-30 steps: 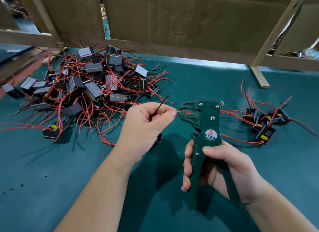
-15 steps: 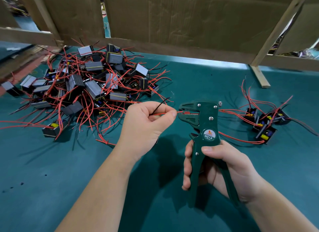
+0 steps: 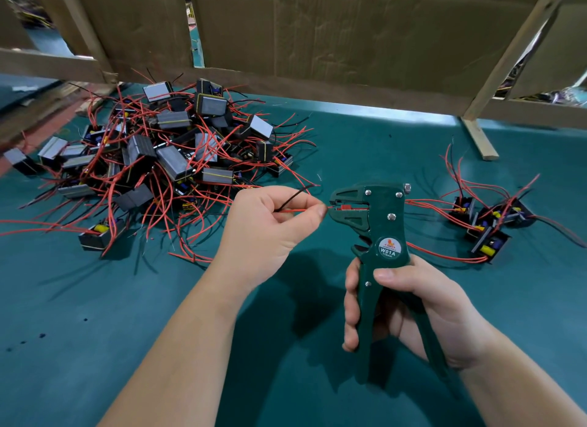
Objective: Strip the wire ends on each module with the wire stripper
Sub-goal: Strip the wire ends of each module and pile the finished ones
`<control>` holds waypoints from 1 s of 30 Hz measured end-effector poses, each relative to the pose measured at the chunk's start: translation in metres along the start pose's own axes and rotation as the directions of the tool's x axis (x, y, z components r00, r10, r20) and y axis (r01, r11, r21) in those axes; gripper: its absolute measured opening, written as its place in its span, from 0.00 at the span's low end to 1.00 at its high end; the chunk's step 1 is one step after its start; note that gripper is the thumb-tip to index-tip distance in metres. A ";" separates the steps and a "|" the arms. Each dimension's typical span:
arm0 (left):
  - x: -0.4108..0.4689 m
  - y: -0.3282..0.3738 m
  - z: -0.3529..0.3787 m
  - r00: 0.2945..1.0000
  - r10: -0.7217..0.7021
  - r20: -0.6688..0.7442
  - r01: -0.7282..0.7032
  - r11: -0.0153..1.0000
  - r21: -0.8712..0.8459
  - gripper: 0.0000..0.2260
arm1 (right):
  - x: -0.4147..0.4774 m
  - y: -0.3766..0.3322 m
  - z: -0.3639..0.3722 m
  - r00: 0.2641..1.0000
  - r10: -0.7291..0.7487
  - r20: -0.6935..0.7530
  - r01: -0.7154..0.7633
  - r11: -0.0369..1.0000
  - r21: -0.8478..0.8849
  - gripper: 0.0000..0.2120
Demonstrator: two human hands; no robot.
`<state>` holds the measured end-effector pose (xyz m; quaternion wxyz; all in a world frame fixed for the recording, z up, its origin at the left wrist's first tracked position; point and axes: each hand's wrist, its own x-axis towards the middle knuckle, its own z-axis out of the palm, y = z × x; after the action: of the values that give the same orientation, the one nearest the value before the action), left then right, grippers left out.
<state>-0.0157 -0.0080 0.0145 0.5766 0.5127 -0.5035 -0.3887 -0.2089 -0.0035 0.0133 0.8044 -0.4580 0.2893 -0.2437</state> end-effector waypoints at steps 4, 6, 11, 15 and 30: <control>0.001 -0.001 -0.004 0.999 0.016 0.037 -0.017 1.000 0.015 0.07 | 0.000 0.001 -0.001 1.000 0.003 0.012 -0.003 1.000 0.004 0.20; 0.002 -0.001 -0.005 0.998 0.024 0.052 -0.024 1.000 0.008 0.11 | 0.000 0.000 -0.002 0.999 0.008 0.031 -0.008 1.000 0.005 0.20; 0.000 0.001 -0.003 0.995 0.047 0.092 -0.047 0.999 -0.009 0.11 | -0.001 -0.002 -0.006 0.998 0.028 0.059 -0.029 0.999 0.014 0.20; -0.001 0.003 -0.005 0.990 0.051 0.130 -0.053 0.999 0.006 0.09 | -0.002 -0.002 -0.006 0.997 0.045 0.061 -0.046 0.999 0.008 0.19; 0.005 -0.016 -0.005 0.987 -0.013 0.163 -0.034 0.959 0.281 0.12 | 0.009 -0.005 -0.002 0.961 0.009 -0.275 0.061 0.968 0.245 0.16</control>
<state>-0.0086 -0.0150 -0.0003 0.4562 0.5538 -0.6021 -0.3503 -0.2045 -0.0124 0.0149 0.8049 -0.3182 0.3584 -0.3499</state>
